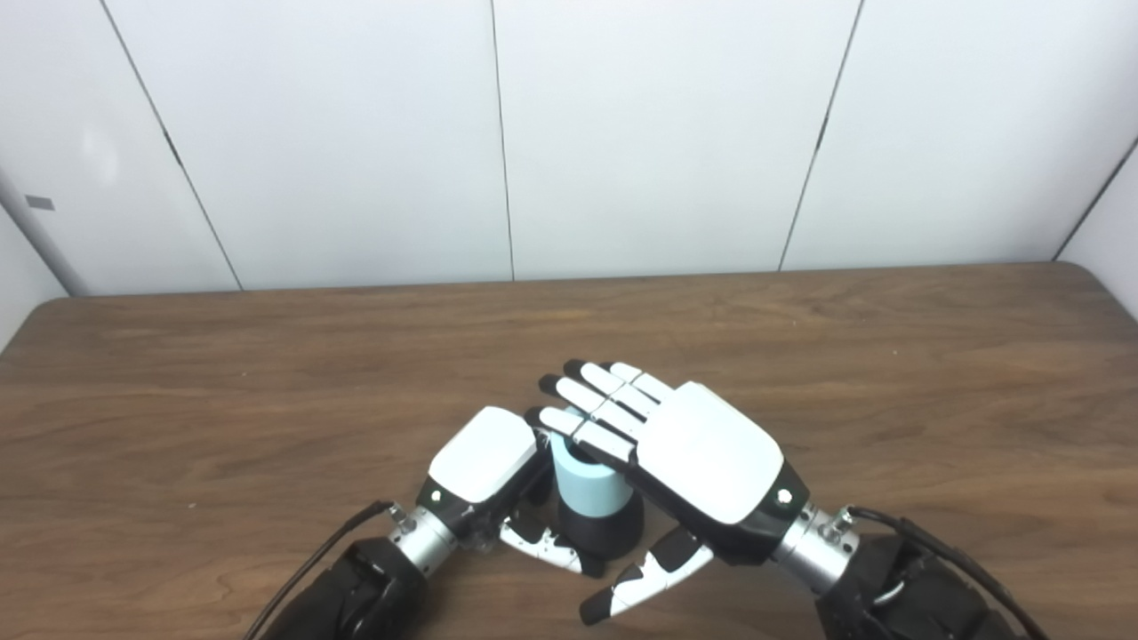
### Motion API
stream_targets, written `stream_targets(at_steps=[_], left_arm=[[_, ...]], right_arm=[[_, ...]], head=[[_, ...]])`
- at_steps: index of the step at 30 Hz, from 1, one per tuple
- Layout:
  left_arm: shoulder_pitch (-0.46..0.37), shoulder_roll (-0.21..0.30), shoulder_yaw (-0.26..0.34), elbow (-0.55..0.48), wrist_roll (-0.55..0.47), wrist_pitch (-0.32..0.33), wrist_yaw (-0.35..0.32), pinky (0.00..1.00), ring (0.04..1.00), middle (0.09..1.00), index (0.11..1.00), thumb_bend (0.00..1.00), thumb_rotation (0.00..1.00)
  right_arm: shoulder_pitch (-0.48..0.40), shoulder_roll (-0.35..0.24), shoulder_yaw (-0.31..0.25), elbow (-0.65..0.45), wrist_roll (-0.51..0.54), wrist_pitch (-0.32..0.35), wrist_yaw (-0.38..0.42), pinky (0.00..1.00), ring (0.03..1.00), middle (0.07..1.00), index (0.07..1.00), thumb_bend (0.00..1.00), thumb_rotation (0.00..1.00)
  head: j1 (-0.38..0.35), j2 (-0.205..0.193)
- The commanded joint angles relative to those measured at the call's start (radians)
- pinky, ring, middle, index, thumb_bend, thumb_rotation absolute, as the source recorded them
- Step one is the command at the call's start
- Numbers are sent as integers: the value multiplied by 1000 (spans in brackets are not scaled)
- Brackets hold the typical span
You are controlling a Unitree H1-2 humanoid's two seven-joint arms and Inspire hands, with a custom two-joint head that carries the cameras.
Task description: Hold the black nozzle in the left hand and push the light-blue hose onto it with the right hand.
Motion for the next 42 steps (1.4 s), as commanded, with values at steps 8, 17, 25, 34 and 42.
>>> stream_targets(at_steps=[8,17,25,34,42], left_arm=[[96,-10,-29,64,6,10,5,76,120,193,481,518,40],[95,-9,-32,67,12,12,5,78,122,198,481,518,39],[90,-12,-36,76,17,18,1,89,133,216,481,517,39],[89,-16,-36,82,24,20,13,93,137,227,481,517,39],[90,-13,-34,82,23,16,17,83,129,209,481,517,39]], right_arm=[[21,-39,15,42,-32,21,81,904,944,955,910,883,831],[28,-10,-11,46,16,19,-40,905,958,973,928,882,778],[-4,38,-42,4,117,19,-76,980,1000,1000,991,889,810],[-17,70,-56,-3,142,-9,-122,1000,1000,1000,1000,893,826],[-25,100,-122,-13,150,21,-137,1000,1000,1000,1000,901,815]], head=[[-2,0],[-4,-2],[-5,-4],[-5,-7],[-6,-5]])
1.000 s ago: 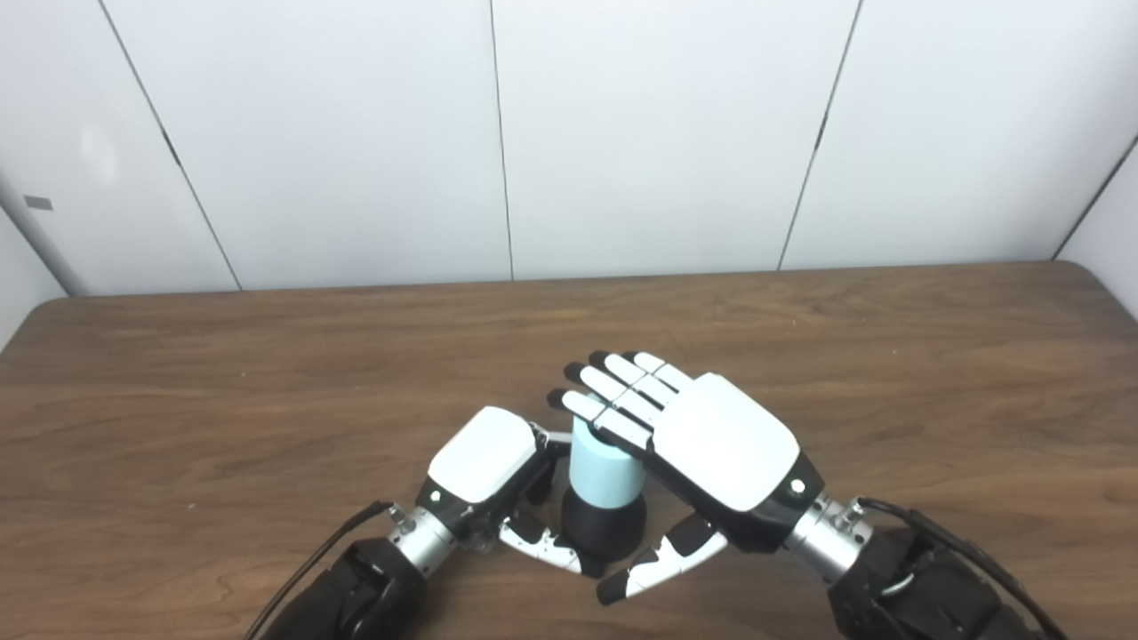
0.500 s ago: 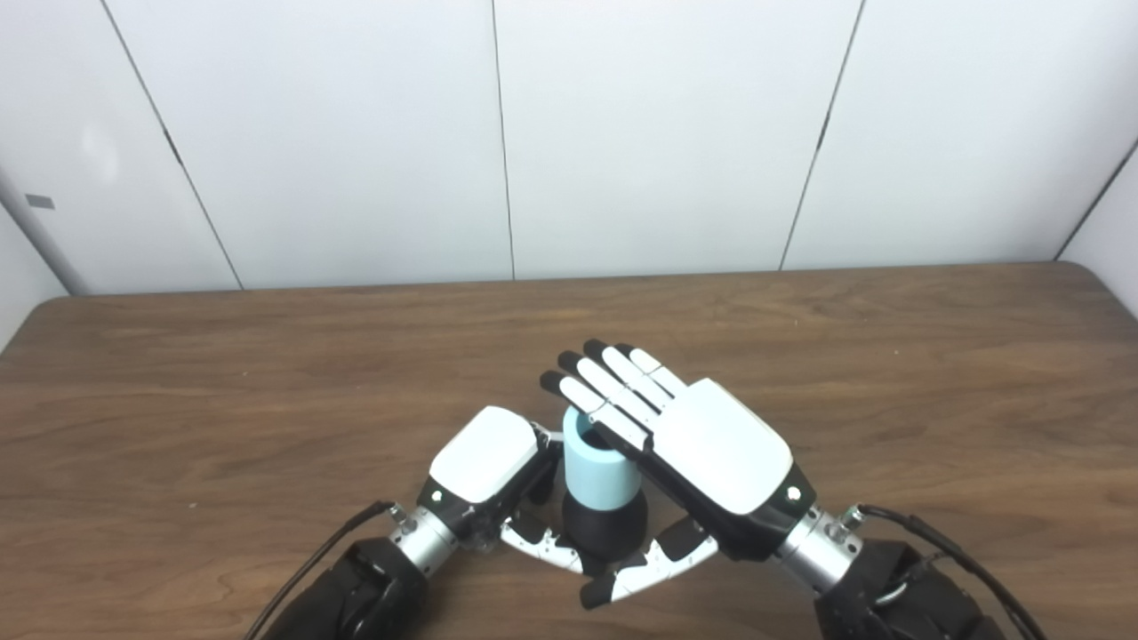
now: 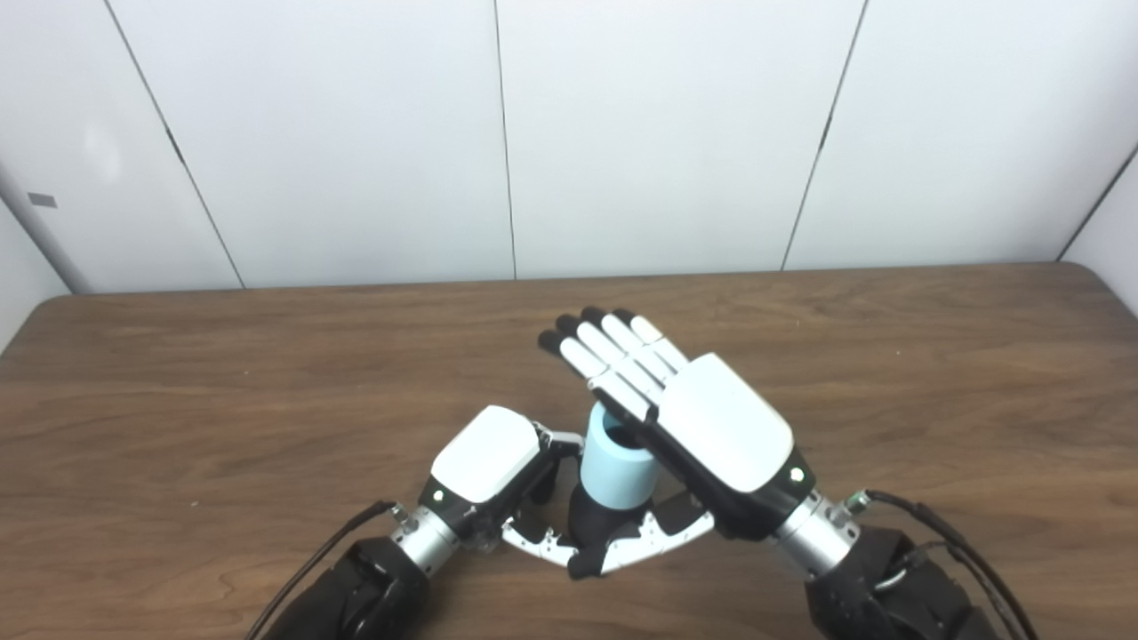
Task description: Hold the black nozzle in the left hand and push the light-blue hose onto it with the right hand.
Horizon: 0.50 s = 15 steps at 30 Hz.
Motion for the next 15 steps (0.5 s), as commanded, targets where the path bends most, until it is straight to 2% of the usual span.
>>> stream_targets(at_steps=[1,7,10,11,12,13,15], left_arm=[[91,-11,-32,85,12,12,11,83,129,210,481,517,39],[90,-9,-30,87,11,10,13,73,119,193,481,518,39],[88,-8,-26,87,13,10,24,80,124,203,481,518,39],[88,-8,-24,88,14,11,26,82,126,204,481,518,39],[87,-8,-22,91,13,12,28,84,127,203,481,517,39],[86,-8,-20,93,11,14,28,83,126,200,482,517,39],[84,-8,-17,97,9,13,29,79,122,192,482,518,40]], right_arm=[[-26,6,-24,-33,20,2,-27,1000,1000,1000,1000,898,811],[3,6,-90,-27,48,26,-48,1000,1000,1000,1000,885,795],[37,32,-143,1,130,38,-100,990,1000,1000,1000,887,809],[53,50,-164,21,188,32,-134,954,991,1000,993,877,808],[69,71,-187,51,249,17,-175,892,954,981,964,843,781],[81,88,-204,79,297,1,-211,805,901,934,914,742,739],[105,135,-245,137,426,-3,-260,716,834,869,849,585,646]], head=[[-2,1],[-1,0],[-1,-1],[-1,-1],[0,-4],[-1,-5],[-2,-6]])
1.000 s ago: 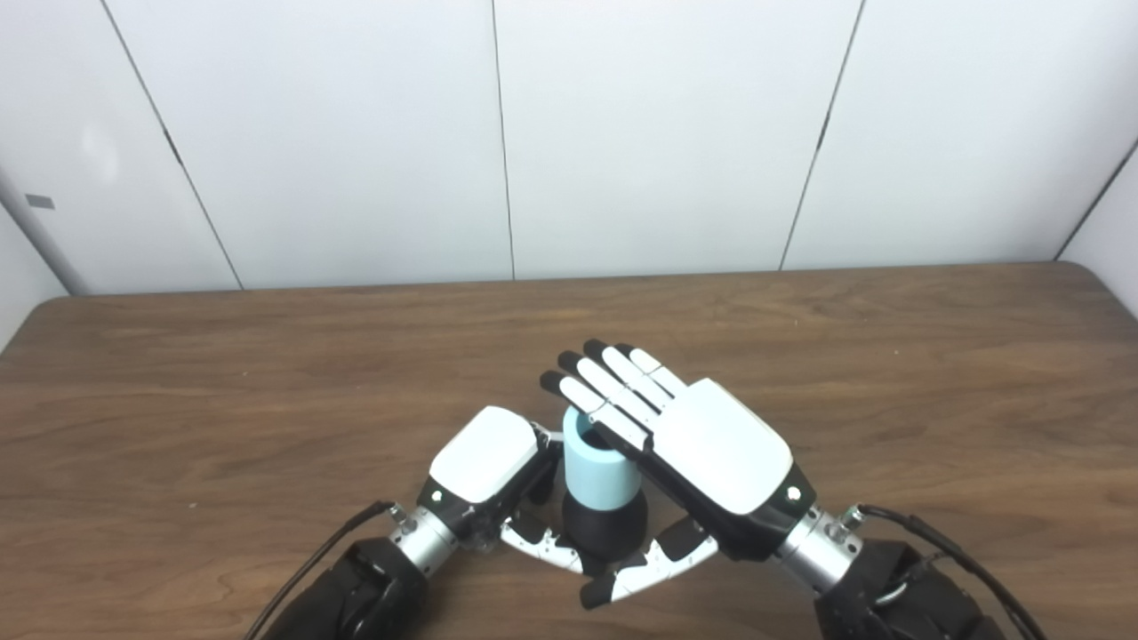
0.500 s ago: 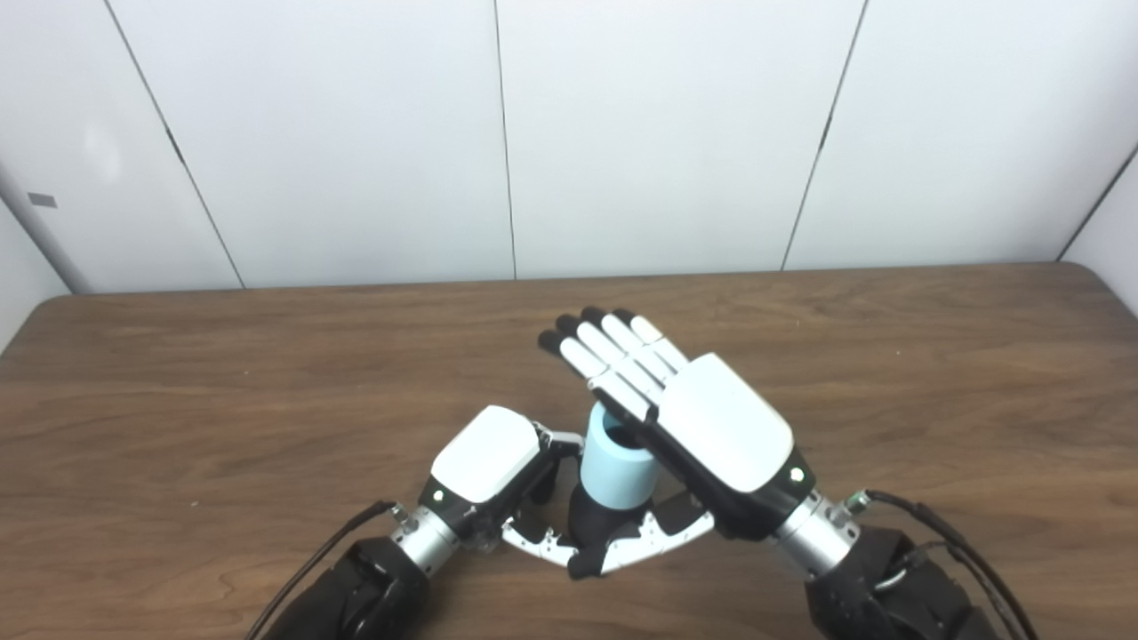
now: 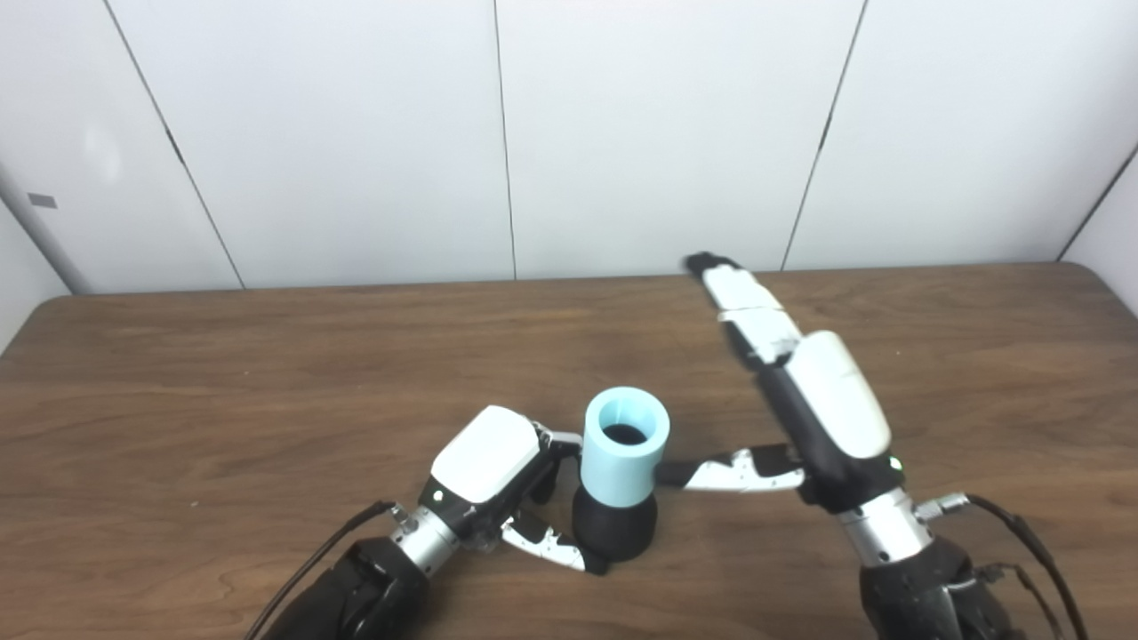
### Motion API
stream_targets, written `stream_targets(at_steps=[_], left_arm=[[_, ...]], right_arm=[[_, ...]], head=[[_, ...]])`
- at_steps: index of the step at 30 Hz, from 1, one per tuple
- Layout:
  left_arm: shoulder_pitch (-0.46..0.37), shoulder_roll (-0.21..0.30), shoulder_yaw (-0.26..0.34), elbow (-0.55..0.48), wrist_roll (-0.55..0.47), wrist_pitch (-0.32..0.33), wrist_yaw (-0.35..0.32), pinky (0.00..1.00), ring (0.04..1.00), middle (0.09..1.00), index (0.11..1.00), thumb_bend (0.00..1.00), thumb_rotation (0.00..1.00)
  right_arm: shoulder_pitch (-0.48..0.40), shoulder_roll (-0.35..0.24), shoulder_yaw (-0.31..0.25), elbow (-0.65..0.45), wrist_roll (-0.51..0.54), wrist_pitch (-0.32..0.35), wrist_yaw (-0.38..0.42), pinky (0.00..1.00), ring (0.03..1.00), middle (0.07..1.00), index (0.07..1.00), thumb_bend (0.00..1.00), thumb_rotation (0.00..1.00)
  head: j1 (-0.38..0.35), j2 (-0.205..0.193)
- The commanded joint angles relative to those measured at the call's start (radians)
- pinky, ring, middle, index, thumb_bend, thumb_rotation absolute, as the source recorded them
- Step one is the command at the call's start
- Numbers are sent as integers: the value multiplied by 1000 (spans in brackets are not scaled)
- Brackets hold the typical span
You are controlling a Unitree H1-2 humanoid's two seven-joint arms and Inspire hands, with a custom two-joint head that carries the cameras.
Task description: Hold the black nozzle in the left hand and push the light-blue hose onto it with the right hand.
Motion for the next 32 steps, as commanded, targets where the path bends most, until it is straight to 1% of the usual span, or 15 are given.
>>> stream_targets(at_steps=[1,4,5,7,9,13,14,15,16,17,18,20,22,27,32], left_arm=[[86,-7,-21,91,10,17,21,77,121,190,482,518,39],[88,-4,-17,87,7,16,21,80,125,194,482,517,39],[89,-4,-15,91,6,13,27,81,125,195,482,518,39],[90,-4,-12,92,3,13,30,81,126,198,482,518,39],[91,-3,-10,89,2,15,27,86,132,208,482,517,39],[97,2,-1,61,-3,46,-10,116,168,254,485,518,41],[103,3,13,31,-29,73,-52,153,223,328,504,517,21],[111,8,34,-23,-61,121,-124,253,344,405,514,519,8],[117,13,52,-75,-89,167,-189,367,471,524,591,755,4],[119,25,68,-139,-112,224,-264,483,593,627,663,901,13],[121,37,82,-192,-128,267,-317,605,702,719,739,950,67],[125,64,106,-278,-149,335,-399,768,841,835,842,991,146],[134,90,126,-323,-169,364,-446,825,897,884,888,1000,197],[160,146,181,-393,-250,387,-518,856,931,924,933,1000,249],[176,189,265,-494,-401,452,-615,832,923,933,938,1000,311]], right_arm=[[4,43,-33,28,150,-21,-64,683,806,841,826,528,571],[25,77,-65,76,252,4,-77,629,750,787,787,423,396],[28,82,-72,91,270,5,-81,557,670,763,760,397,352],[30,88,-80,116,319,4,-82,493,599,741,734,353,285],[27,90,-86,139,380,4,-77,534,628,717,697,294,181],[21,95,-92,173,432,10,-86,582,674,709,678,280,161],[20,95,-91,180,432,5,-90,579,668,707,676,279,154],[19,93,-89,187,427,0,-94,578,667,704,673,277,135],[18,91,-88,192,422,-2,-98,576,667,702,671,273,133],[17,90,-88,199,424,-2,-99,576,667,701,669,272,143],[16,89,-89,204,426,2,-100,579,671,702,670,279,149],[14,87,-91,212,426,10,-101,579,668,709,674,289,176],[11,85,-90,215,429,9,-100,583,674,712,678,286,150],[4,86,-95,228,438,10,-105,583,682,714,684,291,122],[1,82,-95,227,434,29,-109,578,672,717,691,291,181]], head=[[-1,0],[0,2],[-2,3],[-4,3],[-5,2],[-2,3],[-2,5],[0,5],[0,5],[11,5],[11,5],[11,5],[12,4],[14,2],[17,-1]])
